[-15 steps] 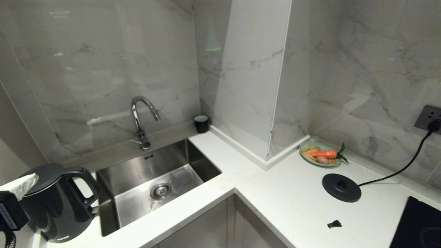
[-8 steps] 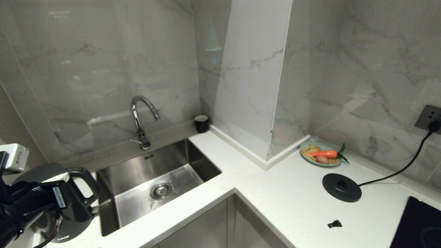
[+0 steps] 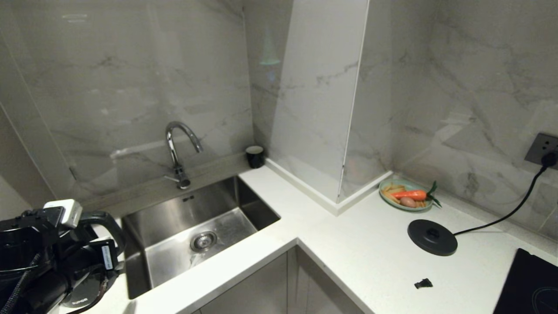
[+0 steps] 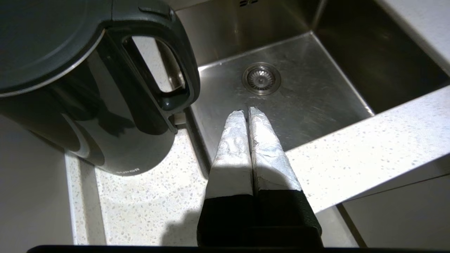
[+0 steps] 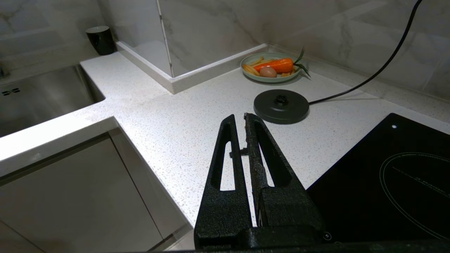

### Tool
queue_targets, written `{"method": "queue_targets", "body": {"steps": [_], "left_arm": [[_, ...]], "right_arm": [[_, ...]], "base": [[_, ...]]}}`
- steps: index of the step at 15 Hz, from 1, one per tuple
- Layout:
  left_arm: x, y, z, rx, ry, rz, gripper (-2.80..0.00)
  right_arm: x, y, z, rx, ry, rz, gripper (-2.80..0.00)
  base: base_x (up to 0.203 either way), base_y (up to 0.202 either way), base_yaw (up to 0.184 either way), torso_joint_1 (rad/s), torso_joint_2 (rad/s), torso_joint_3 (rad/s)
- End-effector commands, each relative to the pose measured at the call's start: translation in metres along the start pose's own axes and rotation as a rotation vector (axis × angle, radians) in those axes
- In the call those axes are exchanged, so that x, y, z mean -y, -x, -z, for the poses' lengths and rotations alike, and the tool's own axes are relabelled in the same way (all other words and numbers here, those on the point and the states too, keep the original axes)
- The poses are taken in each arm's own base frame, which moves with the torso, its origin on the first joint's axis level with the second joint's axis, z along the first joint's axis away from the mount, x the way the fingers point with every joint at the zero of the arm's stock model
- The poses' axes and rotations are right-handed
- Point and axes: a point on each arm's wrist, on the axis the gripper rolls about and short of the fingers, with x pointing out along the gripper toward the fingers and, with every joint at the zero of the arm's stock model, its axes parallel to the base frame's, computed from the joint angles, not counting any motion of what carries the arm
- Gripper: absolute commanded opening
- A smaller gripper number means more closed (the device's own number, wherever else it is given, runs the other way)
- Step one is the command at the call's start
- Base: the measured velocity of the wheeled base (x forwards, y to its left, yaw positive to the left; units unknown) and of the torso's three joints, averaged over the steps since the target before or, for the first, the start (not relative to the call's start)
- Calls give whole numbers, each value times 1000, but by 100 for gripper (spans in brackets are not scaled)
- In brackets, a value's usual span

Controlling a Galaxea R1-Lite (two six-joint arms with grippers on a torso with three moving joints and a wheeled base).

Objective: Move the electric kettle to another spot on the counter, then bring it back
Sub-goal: Grab the kettle

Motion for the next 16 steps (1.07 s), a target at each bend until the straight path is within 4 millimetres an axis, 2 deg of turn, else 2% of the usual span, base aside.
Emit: {"method": "queue_targets", "body": {"steps": [1,5,6,9,16], "left_arm": [[3,-27,25,-79,-14,-20,-280],[8,-53,56,-88,32,-40,-280],[7,-58,64,-107,36,-54,0],[7,-65,71,-122,48,-69,0],[0,-87,62,-61,75,-106,0]], "right_arm": [[0,0,0,1,0,0,-280],[0,0,0,1,0,0,-280],[0,0,0,1,-1,0,-280],[0,0,0,1,0,0,-280],[0,0,0,1,0,0,-280]], "base": [[0,0,0,0,0,0],[0,0,0,0,0,0],[0,0,0,0,0,0],[0,0,0,-1,8,2],[0,0,0,0,0,0]]}}
